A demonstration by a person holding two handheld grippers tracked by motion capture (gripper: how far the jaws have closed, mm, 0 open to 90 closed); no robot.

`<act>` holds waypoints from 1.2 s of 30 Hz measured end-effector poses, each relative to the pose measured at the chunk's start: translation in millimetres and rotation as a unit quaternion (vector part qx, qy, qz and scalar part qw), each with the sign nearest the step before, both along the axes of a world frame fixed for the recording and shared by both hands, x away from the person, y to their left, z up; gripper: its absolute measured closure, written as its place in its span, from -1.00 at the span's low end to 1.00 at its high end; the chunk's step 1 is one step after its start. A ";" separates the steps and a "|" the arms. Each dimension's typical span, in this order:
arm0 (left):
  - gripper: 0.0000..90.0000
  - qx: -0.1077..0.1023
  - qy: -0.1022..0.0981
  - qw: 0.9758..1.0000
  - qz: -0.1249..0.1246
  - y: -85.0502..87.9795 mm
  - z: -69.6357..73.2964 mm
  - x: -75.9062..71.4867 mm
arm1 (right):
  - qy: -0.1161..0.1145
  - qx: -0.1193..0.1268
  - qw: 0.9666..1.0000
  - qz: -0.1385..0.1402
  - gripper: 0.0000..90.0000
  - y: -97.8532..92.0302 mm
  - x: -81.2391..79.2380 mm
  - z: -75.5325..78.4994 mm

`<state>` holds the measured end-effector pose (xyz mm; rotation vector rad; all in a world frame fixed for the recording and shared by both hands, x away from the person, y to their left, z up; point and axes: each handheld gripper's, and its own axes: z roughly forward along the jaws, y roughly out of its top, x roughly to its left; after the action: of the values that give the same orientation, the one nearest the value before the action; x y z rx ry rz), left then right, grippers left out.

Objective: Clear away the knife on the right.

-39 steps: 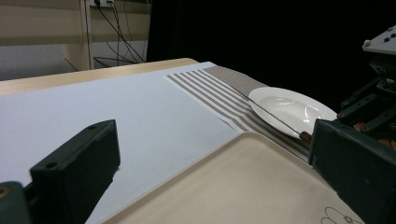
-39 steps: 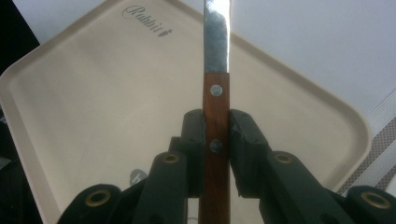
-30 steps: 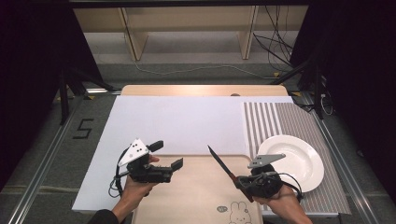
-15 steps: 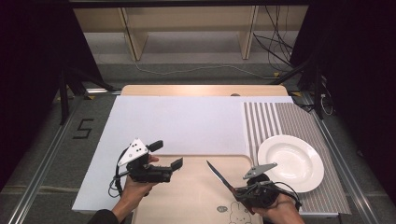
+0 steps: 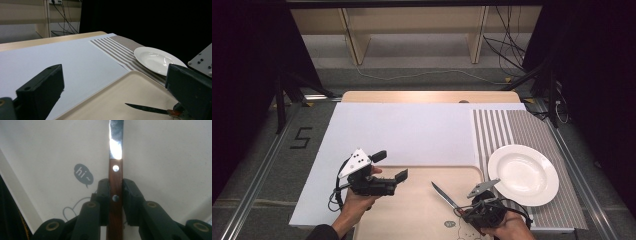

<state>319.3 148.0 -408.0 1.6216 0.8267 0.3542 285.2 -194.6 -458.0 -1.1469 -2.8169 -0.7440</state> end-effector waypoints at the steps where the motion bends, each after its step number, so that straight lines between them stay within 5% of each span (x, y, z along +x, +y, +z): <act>1: -0.95 0.000 0.000 1.000 0.000 -0.2 0.1 -0.1 | 0.002 -0.003 1.000 -0.002 0.72 0.1 0.2 -0.6; 20: -0.95 -0.002 0.001 1.000 0.001 0.0 -0.2 0.1 | 0.028 -0.032 0.999 0.002 0.71 7.3 -8.3 -2.0; 24: -0.95 -0.002 0.000 1.000 0.000 0.0 0.0 -0.1 | 0.022 -0.037 0.999 0.002 0.55 8.3 -8.1 1.5; 25: -0.95 -0.001 0.001 1.000 0.001 -0.2 -0.2 0.4 | -0.006 -0.026 1.000 0.014 0.55 8.4 -8.5 9.0; 26: -0.95 -0.001 0.001 1.000 0.001 -0.2 -0.2 0.4 | -0.006 -0.026 1.000 0.014 0.55 8.4 -8.5 9.0; 29: -0.95 -0.001 0.001 1.000 0.001 -0.1 -0.3 0.7 | -0.053 -0.002 0.998 0.039 0.76 14.4 -9.8 19.6; 33: -0.95 0.000 0.002 1.000 0.002 0.1 -0.5 0.9 | -0.085 0.000 0.993 0.083 0.94 27.4 -10.2 16.1; 36: -0.95 -0.001 0.001 1.000 0.002 0.3 -0.3 0.7 | -0.089 0.002 0.991 0.096 1.00 33.3 -8.8 13.2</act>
<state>320.0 148.4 -408.4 1.6200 0.8320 0.3545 276.4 -161.2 -444.8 -0.8301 -3.0114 -0.8754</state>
